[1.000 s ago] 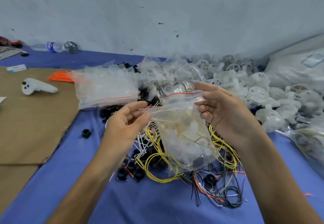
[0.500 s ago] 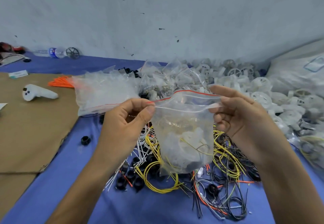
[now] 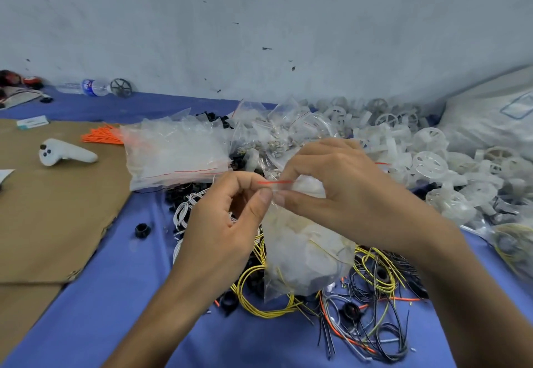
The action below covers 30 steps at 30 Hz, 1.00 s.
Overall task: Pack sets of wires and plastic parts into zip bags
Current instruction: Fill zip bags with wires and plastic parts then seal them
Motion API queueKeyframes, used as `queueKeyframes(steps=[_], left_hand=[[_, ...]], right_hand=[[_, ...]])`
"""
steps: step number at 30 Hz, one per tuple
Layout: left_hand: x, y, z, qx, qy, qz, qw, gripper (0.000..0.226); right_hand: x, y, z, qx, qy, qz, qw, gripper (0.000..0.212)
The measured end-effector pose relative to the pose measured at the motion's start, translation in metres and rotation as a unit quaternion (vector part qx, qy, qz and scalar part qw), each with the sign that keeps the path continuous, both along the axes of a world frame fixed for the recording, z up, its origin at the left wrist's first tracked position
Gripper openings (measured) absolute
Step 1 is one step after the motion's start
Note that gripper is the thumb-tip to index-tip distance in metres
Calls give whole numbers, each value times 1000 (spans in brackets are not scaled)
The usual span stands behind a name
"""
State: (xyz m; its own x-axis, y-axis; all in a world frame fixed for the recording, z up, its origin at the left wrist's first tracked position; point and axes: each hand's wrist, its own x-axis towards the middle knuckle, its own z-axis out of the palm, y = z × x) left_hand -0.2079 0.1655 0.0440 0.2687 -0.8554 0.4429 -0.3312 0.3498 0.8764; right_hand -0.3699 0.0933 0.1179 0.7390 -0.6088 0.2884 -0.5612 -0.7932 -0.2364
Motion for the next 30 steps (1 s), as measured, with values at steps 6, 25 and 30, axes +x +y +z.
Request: queueKeyframes(steps=[6, 25, 30], left_hand=[[4, 2, -2, 0, -3, 2, 1000, 6], [-1, 14, 6, -6, -132, 34, 991, 8], [-5, 19, 11, -21, -175, 40, 983, 11]], right_hand=[[-1, -1, -3, 69, -64, 30, 995, 15], [-16, 11, -4, 63, -64, 1, 996, 20], [-17, 19, -7, 58, -64, 7, 996, 17]])
